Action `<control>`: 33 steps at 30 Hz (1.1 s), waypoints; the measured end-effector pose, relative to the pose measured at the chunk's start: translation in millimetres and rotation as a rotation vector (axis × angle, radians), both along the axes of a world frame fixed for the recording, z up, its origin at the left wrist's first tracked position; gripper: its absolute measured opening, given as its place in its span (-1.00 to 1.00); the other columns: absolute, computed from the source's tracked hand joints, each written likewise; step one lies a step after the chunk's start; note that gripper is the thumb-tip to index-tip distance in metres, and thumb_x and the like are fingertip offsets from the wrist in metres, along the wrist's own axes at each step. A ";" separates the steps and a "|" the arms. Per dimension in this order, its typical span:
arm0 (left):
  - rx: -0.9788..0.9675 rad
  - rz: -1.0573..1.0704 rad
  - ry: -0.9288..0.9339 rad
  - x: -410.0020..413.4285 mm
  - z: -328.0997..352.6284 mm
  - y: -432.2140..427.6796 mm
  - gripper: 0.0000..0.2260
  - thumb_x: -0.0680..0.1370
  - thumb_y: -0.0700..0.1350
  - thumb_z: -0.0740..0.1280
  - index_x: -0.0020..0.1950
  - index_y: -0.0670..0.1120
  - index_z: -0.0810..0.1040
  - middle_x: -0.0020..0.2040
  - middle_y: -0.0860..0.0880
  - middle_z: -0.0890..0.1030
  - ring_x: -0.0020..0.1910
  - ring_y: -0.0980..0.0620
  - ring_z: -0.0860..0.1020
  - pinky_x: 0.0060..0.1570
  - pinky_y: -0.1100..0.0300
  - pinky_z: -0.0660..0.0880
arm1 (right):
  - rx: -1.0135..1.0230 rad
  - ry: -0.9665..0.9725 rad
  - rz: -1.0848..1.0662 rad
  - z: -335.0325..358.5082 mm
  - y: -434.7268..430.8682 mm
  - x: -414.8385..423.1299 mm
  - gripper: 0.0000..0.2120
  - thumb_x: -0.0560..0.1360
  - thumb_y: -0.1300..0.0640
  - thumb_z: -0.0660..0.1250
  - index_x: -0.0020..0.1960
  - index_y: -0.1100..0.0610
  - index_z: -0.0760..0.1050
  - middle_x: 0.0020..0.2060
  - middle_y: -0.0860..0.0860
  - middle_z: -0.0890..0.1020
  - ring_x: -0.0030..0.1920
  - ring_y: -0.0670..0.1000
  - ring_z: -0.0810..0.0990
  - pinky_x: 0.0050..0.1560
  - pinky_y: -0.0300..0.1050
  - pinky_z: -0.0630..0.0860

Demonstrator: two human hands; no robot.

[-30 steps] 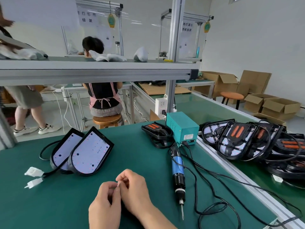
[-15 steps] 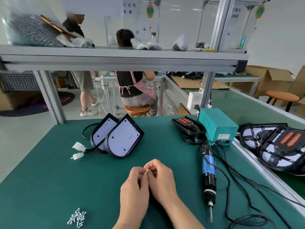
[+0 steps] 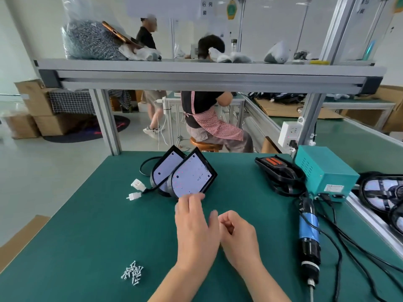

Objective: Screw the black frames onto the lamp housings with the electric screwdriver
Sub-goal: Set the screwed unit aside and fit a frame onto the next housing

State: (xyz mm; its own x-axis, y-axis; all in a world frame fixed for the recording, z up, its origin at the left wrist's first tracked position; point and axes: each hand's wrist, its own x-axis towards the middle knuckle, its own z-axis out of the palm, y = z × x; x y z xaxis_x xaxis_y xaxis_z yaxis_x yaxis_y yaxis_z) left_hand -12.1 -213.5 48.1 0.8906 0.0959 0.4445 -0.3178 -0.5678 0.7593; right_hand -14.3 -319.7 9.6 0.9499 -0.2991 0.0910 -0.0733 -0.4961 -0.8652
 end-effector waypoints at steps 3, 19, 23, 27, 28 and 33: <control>0.033 0.145 -0.159 40.5 33.9 15.7 -0.52 0.47 -0.21 0.48 0.34 -0.17 0.41 0.28 -0.05 0.39 0.28 0.00 0.28 0.30 0.13 0.30 | -0.006 -0.027 0.004 -0.7 0.2 -1.6 -0.78 0.56 0.19 0.31 -0.15 -0.10 0.54 -0.25 -0.16 0.66 -0.18 -0.19 0.58 -0.21 -0.38 0.45; 0.532 0.075 0.665 176.6 49.1 61.2 -0.75 0.48 -0.03 0.34 0.08 -0.14 0.48 -0.12 -0.03 0.51 -0.14 -0.03 0.52 -0.29 0.19 0.39 | 0.012 -0.033 -0.001 0.0 1.1 -1.5 -0.79 0.55 0.19 0.30 -0.14 -0.10 0.55 -0.26 -0.13 0.65 -0.22 -0.14 0.59 -0.21 -0.29 0.51; 0.497 0.049 0.675 176.6 38.4 62.6 -0.92 0.47 -0.14 0.29 -0.11 -0.14 0.44 -0.13 -0.06 0.49 -0.23 0.00 0.47 -0.34 0.22 0.35 | 0.024 -0.023 0.002 -1.6 0.9 -1.3 -0.78 0.55 0.19 0.28 -0.15 -0.11 0.54 -0.24 -0.14 0.65 -0.22 -0.14 0.59 -0.22 -0.30 0.50; 0.376 0.031 0.669 173.5 33.4 62.6 -0.91 0.49 -0.17 0.30 -0.16 -0.13 0.41 -0.18 -0.06 0.44 -0.24 -0.05 0.41 -0.28 0.18 0.30 | 0.050 -0.025 0.004 -1.8 0.6 -1.4 -0.77 0.55 0.20 0.28 -0.15 -0.11 0.54 -0.24 -0.12 0.66 -0.24 -0.13 0.58 -0.25 -0.29 0.50; 0.341 0.031 0.663 172.2 33.0 60.8 -0.91 0.50 -0.18 0.30 -0.16 -0.13 0.41 -0.19 -0.06 0.43 -0.25 -0.05 0.39 -0.28 0.17 0.29 | 0.053 -0.026 0.005 -1.8 0.4 -1.4 -0.77 0.55 0.21 0.28 -0.15 -0.10 0.54 -0.24 -0.12 0.65 -0.24 -0.13 0.58 -0.25 -0.31 0.49; 0.083 0.042 0.562 156.6 26.5 39.1 -0.79 0.55 -0.20 0.27 -0.22 -0.13 0.28 -0.30 -0.06 0.28 -0.32 -0.03 0.21 -0.33 0.15 0.10 | 0.117 -0.063 0.005 -1.6 -0.7 -0.7 -0.79 0.57 0.25 0.26 -0.12 -0.04 0.54 -0.29 -0.06 0.62 -0.36 -0.15 0.50 -0.31 -0.30 0.44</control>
